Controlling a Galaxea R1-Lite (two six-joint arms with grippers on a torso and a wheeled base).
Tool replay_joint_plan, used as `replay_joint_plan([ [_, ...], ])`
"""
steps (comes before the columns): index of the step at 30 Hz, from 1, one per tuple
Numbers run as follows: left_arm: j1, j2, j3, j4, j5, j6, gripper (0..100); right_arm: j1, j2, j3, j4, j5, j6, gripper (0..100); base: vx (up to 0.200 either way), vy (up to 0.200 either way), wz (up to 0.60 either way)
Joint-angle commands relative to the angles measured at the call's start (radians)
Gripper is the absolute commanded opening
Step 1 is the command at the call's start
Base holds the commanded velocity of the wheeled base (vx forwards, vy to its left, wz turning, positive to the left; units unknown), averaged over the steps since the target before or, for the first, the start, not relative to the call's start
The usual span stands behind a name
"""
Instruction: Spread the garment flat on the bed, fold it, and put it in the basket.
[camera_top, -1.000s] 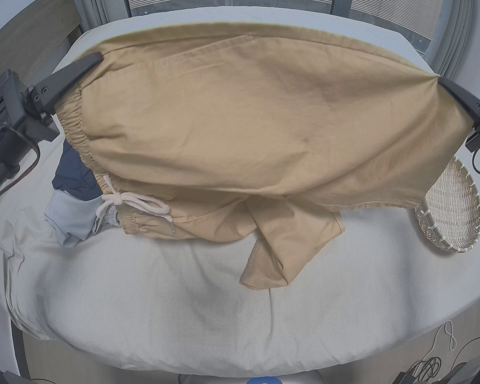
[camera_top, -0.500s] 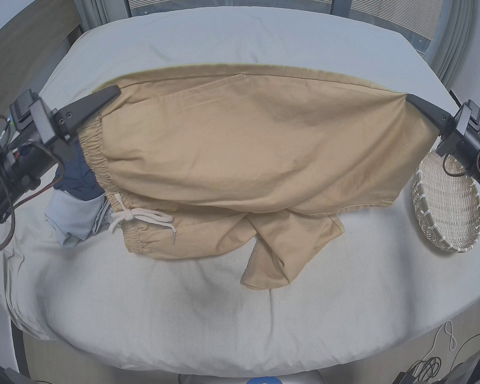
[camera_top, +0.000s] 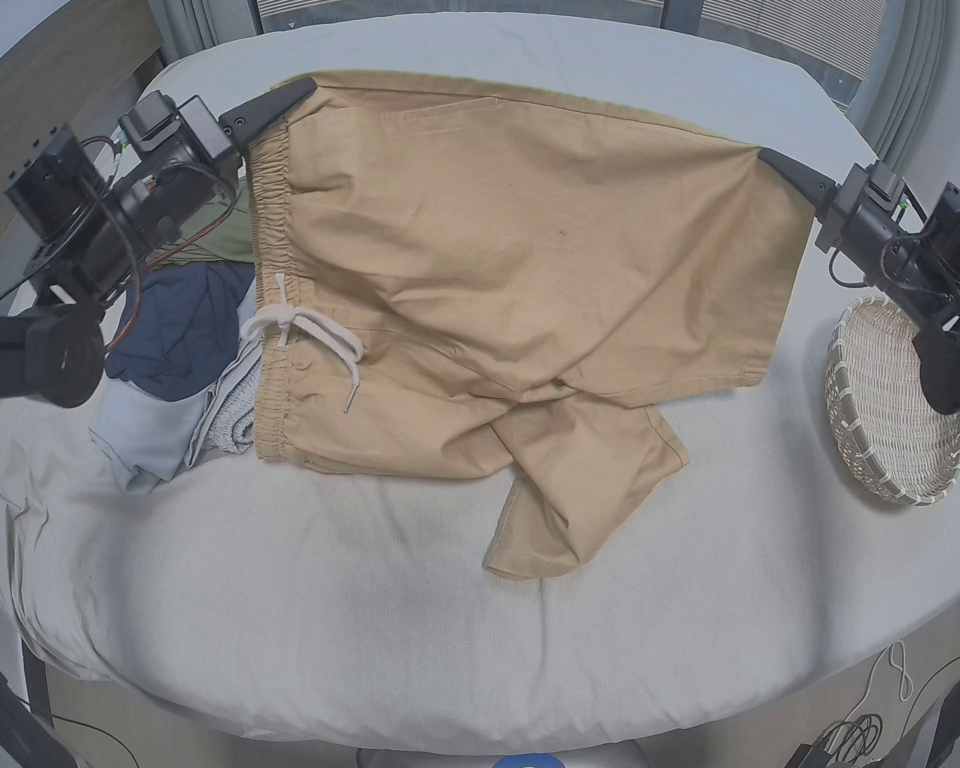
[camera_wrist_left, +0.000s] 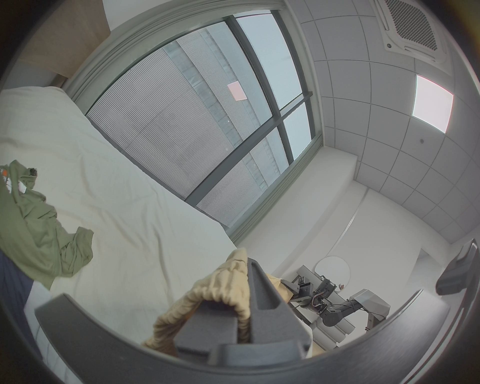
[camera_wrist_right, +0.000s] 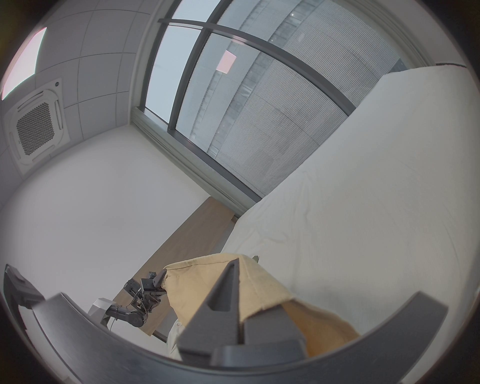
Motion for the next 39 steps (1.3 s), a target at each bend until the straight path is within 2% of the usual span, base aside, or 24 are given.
replay_joint_plan([
  [1, 0.0, 0.228, -0.202, -0.008, 0.0, 0.0, 0, -0.018, 0.217, -0.209, -0.007, 0.0, -0.001, 0, 0.0, 0.0, 0.0],
  [7, 0.002, 0.33, -0.348, 0.015, -0.002, -0.009, 0, -0.027, 0.319, -0.299, -0.014, 0.0, -0.016, 0, 0.0, 0.0, 0.0],
  [8, 0.003, 0.37, -0.395, 0.032, -0.002, -0.009, 0, -0.033, 0.352, -0.331, -0.028, 0.001, -0.048, 100, 0.0, 0.0, 0.0],
  [9, 0.003, 0.387, -0.42, 0.038, -0.002, -0.009, 0, -0.036, 0.372, -0.35, -0.028, 0.003, -0.053, 100, 0.0, 0.0, 0.0],
  [10, 0.005, 0.398, -0.444, 0.049, -0.002, -0.009, 100, -0.039, 0.391, -0.37, -0.028, 0.003, -0.053, 100, 0.0, 0.0, 0.0],
  [15, 0.032, 0.416, -0.538, 0.14, -0.003, -0.025, 100, -0.059, 0.434, -0.446, -0.021, 0.001, -0.05, 100, 0.0, 0.0, 0.0],
  [20, 0.039, 0.405, -0.497, 0.15, -0.002, -0.021, 100, -0.082, 0.4, -0.416, -0.036, 0.003, -0.048, 100, 0.0, 0.0, 0.0],
  [26, 0.046, 0.372, -0.438, 0.158, 0.0, -0.02, 100, -0.078, 0.294, -0.285, -0.042, 0.004, -0.05, 100, 0.0, 0.0, 0.0],
  [32, 0.109, 0.367, -0.365, 0.158, 0.001, -0.011, 100, -0.051, 0.179, -0.081, -0.128, 0.009, -0.05, 100, 0.0, 0.0, 0.0],
  [39, 0.163, 0.323, -0.322, 0.163, 0.0, -0.009, 100, -0.002, 0.13, 0.037, -0.183, 0.009, -0.05, 100, 0.0, 0.0, 0.0],
])
